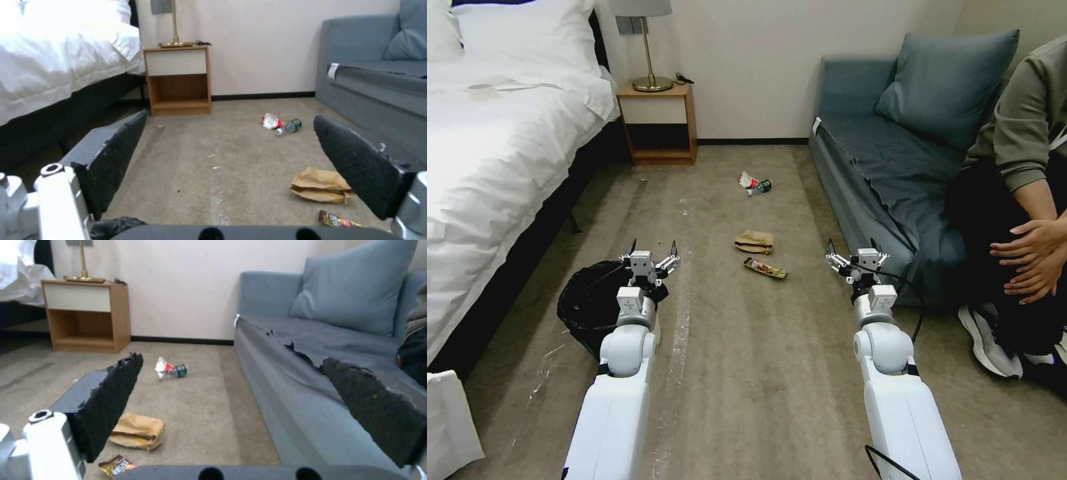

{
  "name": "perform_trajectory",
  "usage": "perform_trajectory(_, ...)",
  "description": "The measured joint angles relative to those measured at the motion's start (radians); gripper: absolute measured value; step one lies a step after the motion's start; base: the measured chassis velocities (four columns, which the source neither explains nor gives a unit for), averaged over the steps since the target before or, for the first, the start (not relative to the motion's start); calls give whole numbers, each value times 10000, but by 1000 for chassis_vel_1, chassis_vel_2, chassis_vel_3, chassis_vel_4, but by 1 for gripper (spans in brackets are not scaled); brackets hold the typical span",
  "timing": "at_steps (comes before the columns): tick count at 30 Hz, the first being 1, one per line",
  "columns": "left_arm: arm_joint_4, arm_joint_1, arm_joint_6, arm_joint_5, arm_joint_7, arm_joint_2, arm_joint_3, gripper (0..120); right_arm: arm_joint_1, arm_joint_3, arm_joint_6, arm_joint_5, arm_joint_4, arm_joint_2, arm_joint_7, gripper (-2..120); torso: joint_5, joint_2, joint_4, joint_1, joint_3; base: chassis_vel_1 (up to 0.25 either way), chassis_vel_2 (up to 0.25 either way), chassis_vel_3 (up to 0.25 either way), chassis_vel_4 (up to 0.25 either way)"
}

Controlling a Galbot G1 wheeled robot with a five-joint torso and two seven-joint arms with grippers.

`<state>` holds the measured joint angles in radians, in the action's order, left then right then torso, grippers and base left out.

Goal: Pick up the trash bin, then pick up the garbage on the floor and place it into the trash bin.

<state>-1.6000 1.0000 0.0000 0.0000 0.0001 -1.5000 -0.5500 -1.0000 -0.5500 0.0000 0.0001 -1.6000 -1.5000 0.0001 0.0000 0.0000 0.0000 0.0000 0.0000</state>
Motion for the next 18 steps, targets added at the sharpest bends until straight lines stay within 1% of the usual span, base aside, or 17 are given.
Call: perform_trajectory(18,0,0,0,0,0,0,0,100,0,0,0,0,0,0,0,100,0,0,0,0,0,0,0,0,0)
